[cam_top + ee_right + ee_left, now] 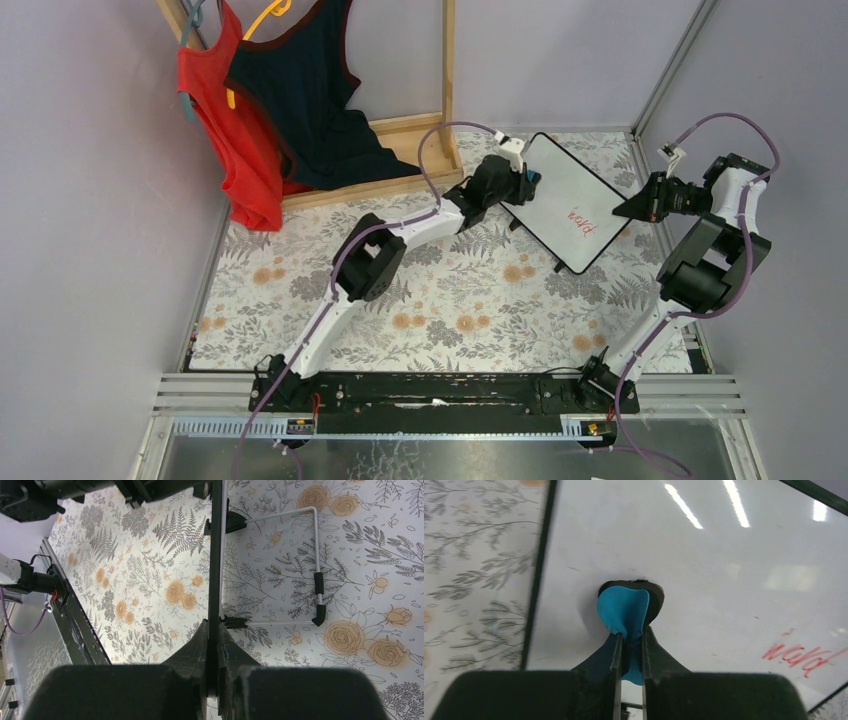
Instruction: Erase the whiteboard
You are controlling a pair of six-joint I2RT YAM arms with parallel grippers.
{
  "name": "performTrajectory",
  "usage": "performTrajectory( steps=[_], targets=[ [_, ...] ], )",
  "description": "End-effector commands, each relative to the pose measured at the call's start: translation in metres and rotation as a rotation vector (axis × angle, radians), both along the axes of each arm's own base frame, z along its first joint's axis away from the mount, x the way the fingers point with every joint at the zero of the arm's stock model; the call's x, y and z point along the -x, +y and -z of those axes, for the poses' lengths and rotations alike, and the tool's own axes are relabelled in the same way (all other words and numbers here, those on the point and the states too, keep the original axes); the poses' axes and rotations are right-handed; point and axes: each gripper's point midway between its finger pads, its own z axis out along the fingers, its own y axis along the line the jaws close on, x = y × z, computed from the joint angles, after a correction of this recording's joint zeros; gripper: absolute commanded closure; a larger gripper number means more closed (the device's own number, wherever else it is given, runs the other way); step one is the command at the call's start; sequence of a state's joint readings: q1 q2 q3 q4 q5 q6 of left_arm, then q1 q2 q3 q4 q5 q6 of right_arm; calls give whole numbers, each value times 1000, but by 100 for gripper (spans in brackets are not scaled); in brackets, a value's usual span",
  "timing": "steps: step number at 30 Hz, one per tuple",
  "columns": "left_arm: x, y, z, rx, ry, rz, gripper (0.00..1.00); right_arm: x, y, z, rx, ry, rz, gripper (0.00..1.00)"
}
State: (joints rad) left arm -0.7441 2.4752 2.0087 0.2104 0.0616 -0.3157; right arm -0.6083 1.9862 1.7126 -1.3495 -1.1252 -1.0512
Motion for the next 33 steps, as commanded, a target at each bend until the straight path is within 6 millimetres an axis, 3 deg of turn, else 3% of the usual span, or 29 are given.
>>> performTrajectory(
  steps=[1, 6, 14, 17, 25, 28, 33],
  targets=[
    [29, -34, 1, -7, -16, 77, 100, 3, 9, 0, 0, 1, -35, 100],
    [51, -58, -4, 9, -21, 120, 100, 5, 10, -1, 0, 2, -37, 100],
    [89, -97, -28, 69, -32, 184, 100, 8, 12, -1, 0, 0, -46, 100],
    [108, -109, -28, 77, -20, 214, 100, 8, 12, 0, -2, -1, -46, 100],
    [160, -139, -1, 70, 28, 289, 100, 8, 13, 1, -13, 0, -46, 100],
    [162, -139, 2, 73, 36, 282, 100, 9, 13, 1, -12, -1, -48, 100],
    [145, -128, -2, 53, 12, 246, 100, 11, 15, 1, -10, -4, -53, 100]
  ],
)
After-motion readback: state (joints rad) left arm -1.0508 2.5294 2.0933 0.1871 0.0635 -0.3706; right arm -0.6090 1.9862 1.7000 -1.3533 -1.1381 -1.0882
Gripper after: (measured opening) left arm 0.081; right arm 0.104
